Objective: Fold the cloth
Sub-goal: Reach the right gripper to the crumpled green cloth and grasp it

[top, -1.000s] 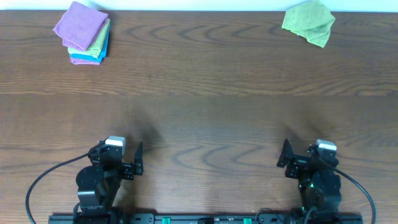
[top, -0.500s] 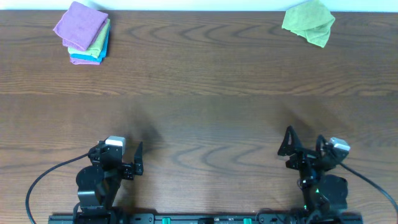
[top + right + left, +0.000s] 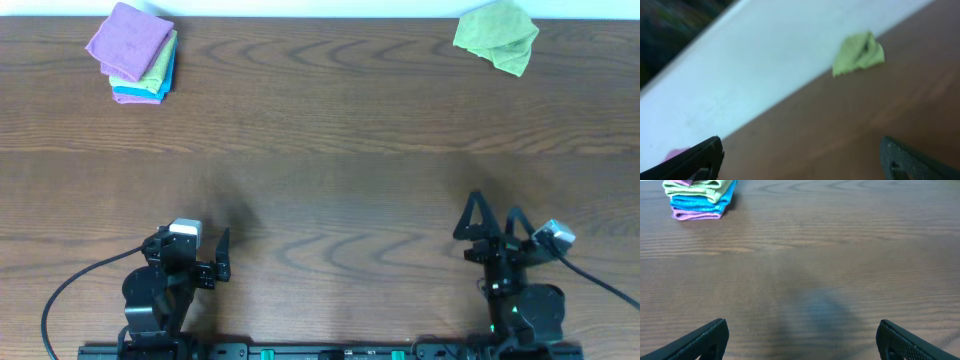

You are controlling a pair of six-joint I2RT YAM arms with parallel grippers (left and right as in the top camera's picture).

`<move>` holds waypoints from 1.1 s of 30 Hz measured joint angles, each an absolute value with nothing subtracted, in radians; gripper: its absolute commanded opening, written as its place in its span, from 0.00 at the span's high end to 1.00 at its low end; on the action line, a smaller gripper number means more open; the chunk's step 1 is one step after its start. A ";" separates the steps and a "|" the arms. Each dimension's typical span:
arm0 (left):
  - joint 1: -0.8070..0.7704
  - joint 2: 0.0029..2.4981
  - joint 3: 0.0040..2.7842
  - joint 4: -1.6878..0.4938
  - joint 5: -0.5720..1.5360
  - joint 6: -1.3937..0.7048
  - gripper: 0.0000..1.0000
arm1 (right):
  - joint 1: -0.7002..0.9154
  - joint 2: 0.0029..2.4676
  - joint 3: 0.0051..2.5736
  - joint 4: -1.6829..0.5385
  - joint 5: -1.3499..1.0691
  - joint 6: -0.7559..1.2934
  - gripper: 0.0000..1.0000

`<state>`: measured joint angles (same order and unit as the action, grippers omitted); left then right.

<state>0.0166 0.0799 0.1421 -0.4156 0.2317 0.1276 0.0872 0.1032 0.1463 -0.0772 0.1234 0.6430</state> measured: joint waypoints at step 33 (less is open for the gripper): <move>0.017 0.076 0.142 -0.414 0.231 0.128 0.05 | -0.056 1.583 1.004 -0.026 0.112 0.339 0.02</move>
